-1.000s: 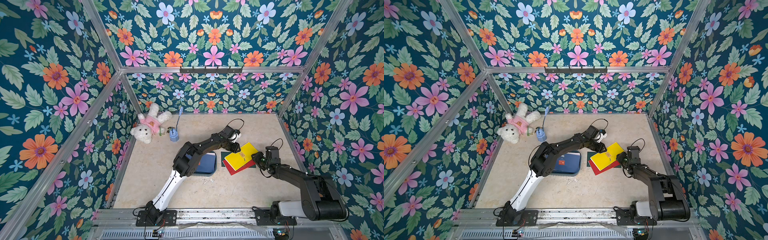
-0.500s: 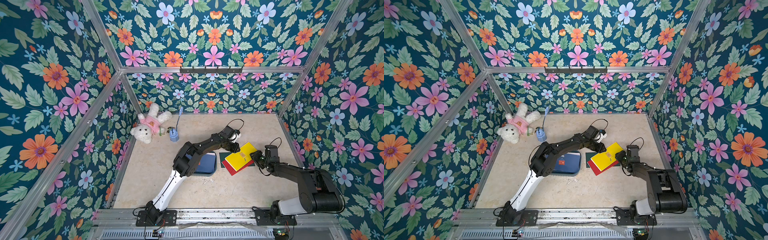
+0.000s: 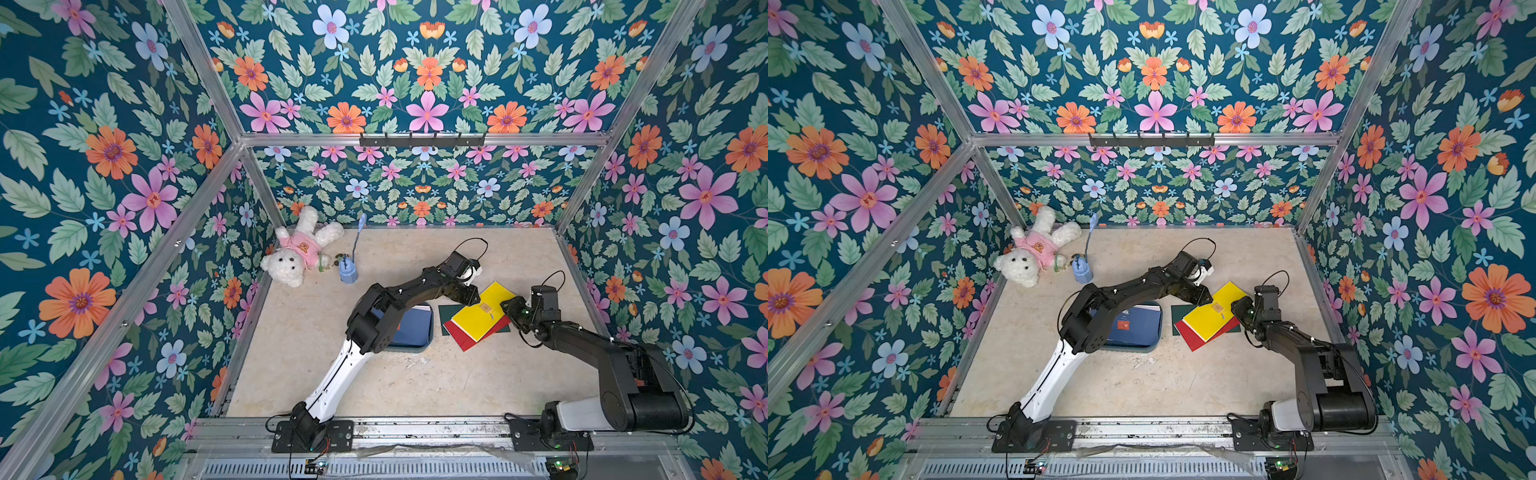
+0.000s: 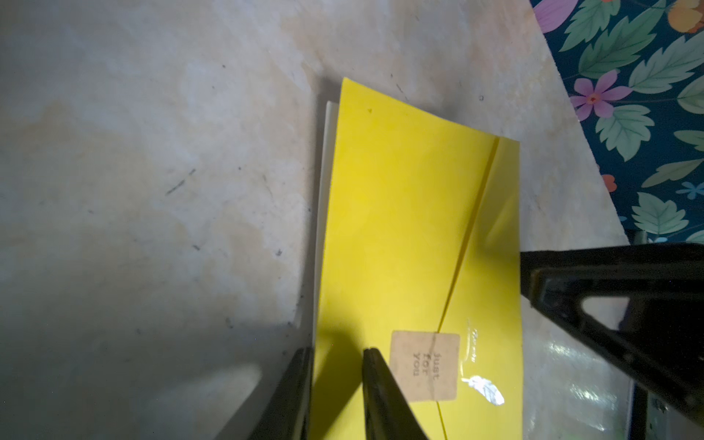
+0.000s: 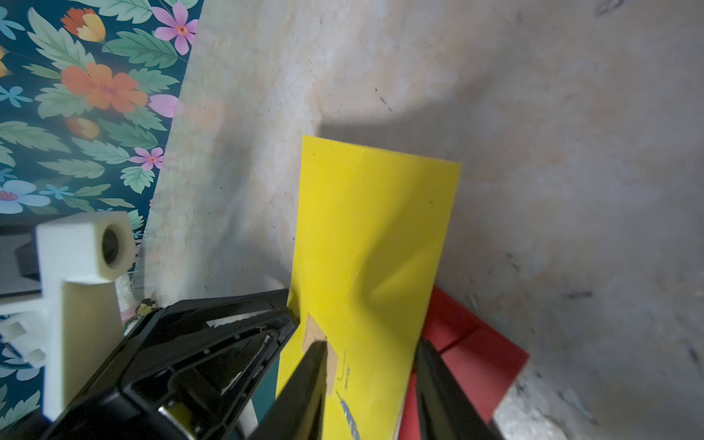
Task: Put the sealed envelopes into the storage box
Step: Pick up the envelope from the center of the board.
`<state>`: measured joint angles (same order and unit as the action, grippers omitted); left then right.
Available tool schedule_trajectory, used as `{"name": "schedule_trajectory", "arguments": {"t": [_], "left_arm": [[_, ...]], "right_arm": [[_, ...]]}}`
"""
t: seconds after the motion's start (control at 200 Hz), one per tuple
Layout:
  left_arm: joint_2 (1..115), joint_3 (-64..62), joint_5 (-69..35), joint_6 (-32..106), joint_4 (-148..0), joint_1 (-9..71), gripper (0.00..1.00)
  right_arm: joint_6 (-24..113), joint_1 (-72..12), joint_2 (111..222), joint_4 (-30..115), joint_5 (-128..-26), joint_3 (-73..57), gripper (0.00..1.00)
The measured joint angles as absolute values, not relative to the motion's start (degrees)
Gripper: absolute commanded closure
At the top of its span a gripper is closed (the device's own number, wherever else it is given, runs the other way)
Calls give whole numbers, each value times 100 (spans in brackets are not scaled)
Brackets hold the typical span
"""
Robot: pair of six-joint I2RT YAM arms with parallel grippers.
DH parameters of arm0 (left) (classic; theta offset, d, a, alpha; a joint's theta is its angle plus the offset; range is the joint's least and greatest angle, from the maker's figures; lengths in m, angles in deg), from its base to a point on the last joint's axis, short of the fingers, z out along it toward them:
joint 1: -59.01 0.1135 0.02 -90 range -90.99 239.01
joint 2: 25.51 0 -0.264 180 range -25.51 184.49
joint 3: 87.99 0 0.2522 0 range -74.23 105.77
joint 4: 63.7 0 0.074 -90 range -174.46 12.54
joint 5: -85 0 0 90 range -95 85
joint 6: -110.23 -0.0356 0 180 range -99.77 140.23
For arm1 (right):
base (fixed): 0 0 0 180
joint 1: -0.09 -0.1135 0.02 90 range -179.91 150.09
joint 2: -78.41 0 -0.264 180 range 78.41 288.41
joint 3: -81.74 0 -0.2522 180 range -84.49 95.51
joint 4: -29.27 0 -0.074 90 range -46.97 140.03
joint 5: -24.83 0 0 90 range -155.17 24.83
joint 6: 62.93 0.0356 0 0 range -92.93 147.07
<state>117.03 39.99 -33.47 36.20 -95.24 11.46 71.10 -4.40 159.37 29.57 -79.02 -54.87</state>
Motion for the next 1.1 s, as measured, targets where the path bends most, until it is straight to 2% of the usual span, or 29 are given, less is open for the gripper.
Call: {"name": "schedule_trajectory", "arguments": {"t": [0.485, 0.67, 0.925, 1.1], "left_arm": [[11714, 4031, -3332, 3620, -9539, 1161, 71], [11723, 4049, -3327, 3622, -9546, 1168, 71], [11738, 4069, -3336, 3622, -9552, 1168, 71], [11760, 4108, -3338, 3622, -9587, 1165, 71]], "right_arm": [[6992, -433, 15962, 3244, -8076, -5303, 73], [6881, -433, 15935, 3344, -8170, -5144, 72], [6765, -433, 15852, 3602, -8332, -5001, 64], [6750, -433, 15854, 3626, -8374, -5036, 62]]}}
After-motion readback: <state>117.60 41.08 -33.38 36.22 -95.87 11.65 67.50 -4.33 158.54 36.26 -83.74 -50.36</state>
